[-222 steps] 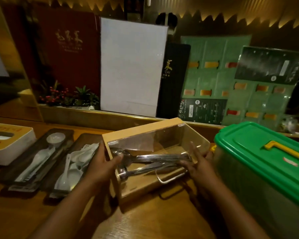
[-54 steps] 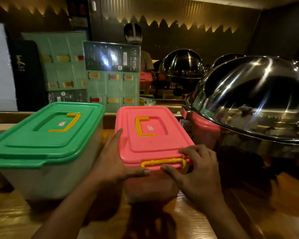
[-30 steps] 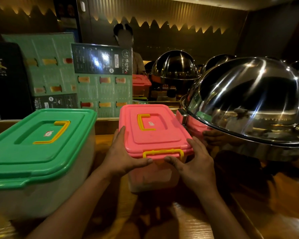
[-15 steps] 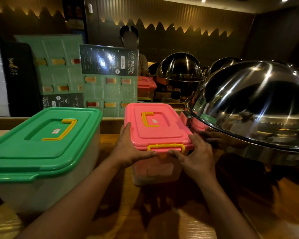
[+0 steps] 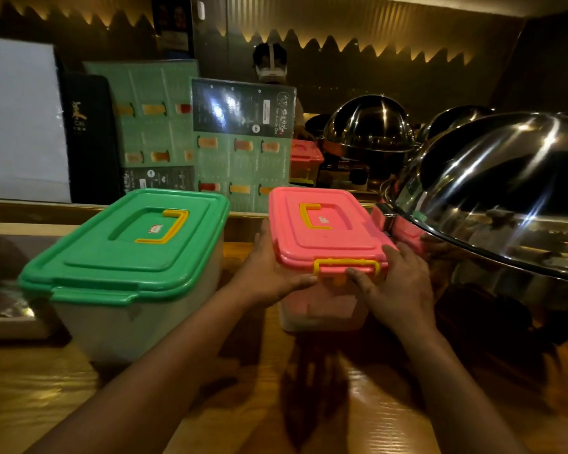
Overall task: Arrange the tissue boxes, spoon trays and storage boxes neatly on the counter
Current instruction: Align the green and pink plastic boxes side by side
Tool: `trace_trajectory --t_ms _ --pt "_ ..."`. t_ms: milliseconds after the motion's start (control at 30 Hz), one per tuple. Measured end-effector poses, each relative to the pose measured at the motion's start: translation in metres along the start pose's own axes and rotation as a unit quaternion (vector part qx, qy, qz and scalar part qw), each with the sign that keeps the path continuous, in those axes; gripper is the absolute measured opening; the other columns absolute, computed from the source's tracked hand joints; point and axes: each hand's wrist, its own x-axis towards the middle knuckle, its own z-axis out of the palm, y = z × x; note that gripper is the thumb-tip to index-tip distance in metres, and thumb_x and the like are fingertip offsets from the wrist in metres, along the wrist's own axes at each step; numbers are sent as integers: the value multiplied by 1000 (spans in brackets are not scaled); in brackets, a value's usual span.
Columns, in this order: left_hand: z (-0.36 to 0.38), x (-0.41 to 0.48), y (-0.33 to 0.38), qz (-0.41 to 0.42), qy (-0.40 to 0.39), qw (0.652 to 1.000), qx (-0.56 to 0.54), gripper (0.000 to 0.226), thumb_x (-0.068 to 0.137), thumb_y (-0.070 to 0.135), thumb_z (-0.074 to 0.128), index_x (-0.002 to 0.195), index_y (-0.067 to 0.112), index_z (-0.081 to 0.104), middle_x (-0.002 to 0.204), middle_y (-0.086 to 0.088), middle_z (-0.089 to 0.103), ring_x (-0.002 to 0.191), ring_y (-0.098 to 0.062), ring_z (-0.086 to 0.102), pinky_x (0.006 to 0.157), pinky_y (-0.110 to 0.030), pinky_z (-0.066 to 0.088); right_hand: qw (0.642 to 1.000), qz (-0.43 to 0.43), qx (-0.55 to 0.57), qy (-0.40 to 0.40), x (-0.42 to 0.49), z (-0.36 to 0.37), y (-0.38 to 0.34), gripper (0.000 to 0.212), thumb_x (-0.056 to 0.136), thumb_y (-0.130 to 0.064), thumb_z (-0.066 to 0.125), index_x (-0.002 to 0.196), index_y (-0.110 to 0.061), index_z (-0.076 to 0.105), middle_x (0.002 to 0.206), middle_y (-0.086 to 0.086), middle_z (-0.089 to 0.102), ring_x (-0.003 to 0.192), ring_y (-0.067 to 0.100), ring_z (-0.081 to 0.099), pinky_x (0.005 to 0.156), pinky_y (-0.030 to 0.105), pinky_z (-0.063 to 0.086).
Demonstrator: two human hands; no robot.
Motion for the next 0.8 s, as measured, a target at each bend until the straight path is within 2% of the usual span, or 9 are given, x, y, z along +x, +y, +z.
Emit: trace_trajectory --t_ms 100,200,267,333,433,500,600,700,800 --pt "-35 -24 7 3 -11 999 51 111 75 38 85 157 30 11 147 11 37 136 -7 35 104 -23 32 996 -61 59 40 -13 0 -39 47 78 -49 66 108 -13 69 117 13 62 108 33 56 93 43 46" --pt "-85 -47 10 29 -16 997 71 90 77 37 83 152 29 35 148 5 50 131 -11 51 104 -28 46 979 -104 171 -22 -26 2 -98 20 82 -31 72 98 -20 70 96 -1 65 90 16 62 78 30 48" --pt "-122 -62 6 44 1 995 92 73 79 36 82 144 27 49 136 7 61 121 -4 59 97 -21 51 964 -125 220 -77 -37 9 -139 21 84 -30 73 102 -21 70 95 -6 67 87 8 63 76 26 52" --pt "-158 -75 -2 55 32 991 120 63 80 38 81 137 27 57 128 8 66 114 0 62 97 -24 53 952 -152 250 -90 -48 21 -177 29 84 -37 71 107 -19 69 98 -4 68 88 7 63 77 32 55" --pt "-210 -91 -31 38 117 975 186 59 77 44 81 130 26 63 127 5 67 113 -8 63 98 -31 51 945 -163 254 -124 -66 35 -225 51 79 -56 65 117 -21 65 108 -1 63 97 10 59 82 33 54" --pt "-240 -100 -54 -29 127 970 203 73 71 57 80 135 29 58 138 2 58 120 -15 56 98 -34 48 951 -141 228 -157 -78 39 -248 67 73 -71 63 124 -27 61 116 -4 53 105 9 53 88 32 52" --pt "-272 -112 -89 -120 40 978 167 117 50 82 74 150 33 37 157 1 34 135 -21 42 107 -43 43 969 -116 172 -133 -93 48 -266 83 66 -86 57 122 -26 62 124 -5 46 114 13 48 92 36 52" --pt "-278 -119 -115 -109 -4 983 147 140 33 91 72 154 33 30 163 4 20 139 -20 39 112 -40 40 983 -101 129 -86 -103 53 -271 88 62 -86 60 119 -19 65 132 -2 48 119 15 46 97 35 49" --pt "-269 -120 -130 -64 40 987 141 142 29 91 72 151 27 39 158 9 21 132 -14 41 108 -36 43 988 -86 111 -65 -111 53 -273 87 62 -80 68 123 -17 65 138 -3 49 125 14 46 102 31 46"
